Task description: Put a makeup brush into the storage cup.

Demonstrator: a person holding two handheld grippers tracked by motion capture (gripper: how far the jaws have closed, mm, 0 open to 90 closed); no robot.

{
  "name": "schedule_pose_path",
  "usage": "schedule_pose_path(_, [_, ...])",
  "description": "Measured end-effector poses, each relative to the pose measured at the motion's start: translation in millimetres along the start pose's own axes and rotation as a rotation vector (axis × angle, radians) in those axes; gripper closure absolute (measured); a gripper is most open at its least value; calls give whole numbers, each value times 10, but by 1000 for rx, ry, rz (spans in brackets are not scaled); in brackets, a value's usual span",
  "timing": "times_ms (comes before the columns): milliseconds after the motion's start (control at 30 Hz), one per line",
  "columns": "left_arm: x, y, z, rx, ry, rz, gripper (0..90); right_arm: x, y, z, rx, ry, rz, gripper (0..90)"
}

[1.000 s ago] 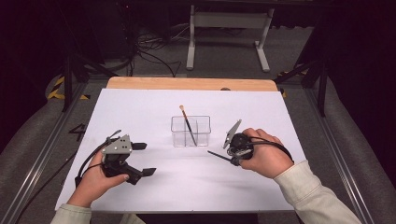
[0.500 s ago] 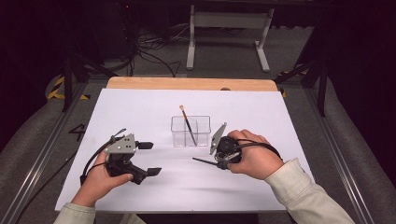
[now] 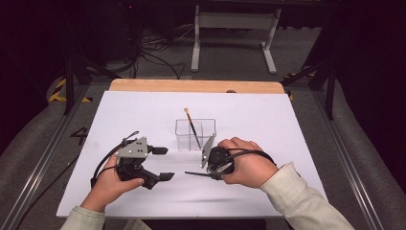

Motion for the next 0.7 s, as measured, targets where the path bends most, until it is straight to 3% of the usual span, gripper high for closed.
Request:
schedule_pose_path(500, [126, 190, -92, -56, 27, 25, 245, 198, 90, 99, 24, -77, 20, 835])
schedule_pose_path(700, [130, 248, -90, -53, 23, 52, 358, 235, 108, 120, 33, -90, 19, 835])
Point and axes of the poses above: each handheld gripper's, and its own axes: y roughly forward along the jaws, x roughly out of its top, z roughly to its left, the point moved 3 cm from there along y, roughly forward along the jaws, and after that the axes turned 2 degrees about x, right-handed, at the moved point
